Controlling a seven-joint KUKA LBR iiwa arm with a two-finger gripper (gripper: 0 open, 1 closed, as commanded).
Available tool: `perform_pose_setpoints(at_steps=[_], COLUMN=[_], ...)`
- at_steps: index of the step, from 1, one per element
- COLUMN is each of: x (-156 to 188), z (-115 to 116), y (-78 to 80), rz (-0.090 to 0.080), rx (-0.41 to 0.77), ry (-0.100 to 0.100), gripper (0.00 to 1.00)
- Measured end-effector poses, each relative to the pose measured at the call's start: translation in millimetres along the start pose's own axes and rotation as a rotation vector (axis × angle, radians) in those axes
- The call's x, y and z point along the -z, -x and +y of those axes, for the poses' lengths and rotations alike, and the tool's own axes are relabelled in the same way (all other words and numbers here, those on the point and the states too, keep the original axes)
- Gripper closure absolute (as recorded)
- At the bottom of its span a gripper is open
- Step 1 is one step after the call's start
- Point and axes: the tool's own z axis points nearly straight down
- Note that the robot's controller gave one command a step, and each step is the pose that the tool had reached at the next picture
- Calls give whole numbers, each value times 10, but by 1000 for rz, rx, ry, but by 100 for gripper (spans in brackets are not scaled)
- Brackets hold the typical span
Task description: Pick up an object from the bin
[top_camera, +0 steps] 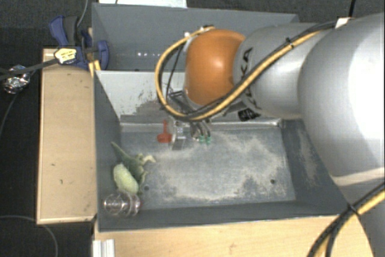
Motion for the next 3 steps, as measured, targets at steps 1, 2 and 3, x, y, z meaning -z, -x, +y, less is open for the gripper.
perform_pose_setpoints(at_steps=[1, 2, 3], x=[307, -130, 1557], z=[-13, -11, 134], y=[-11, 32, 46], rz=[-12, -12, -10], rx=[-6, -6, 133], ry=[4, 3, 2], gripper=[100, 100, 100])
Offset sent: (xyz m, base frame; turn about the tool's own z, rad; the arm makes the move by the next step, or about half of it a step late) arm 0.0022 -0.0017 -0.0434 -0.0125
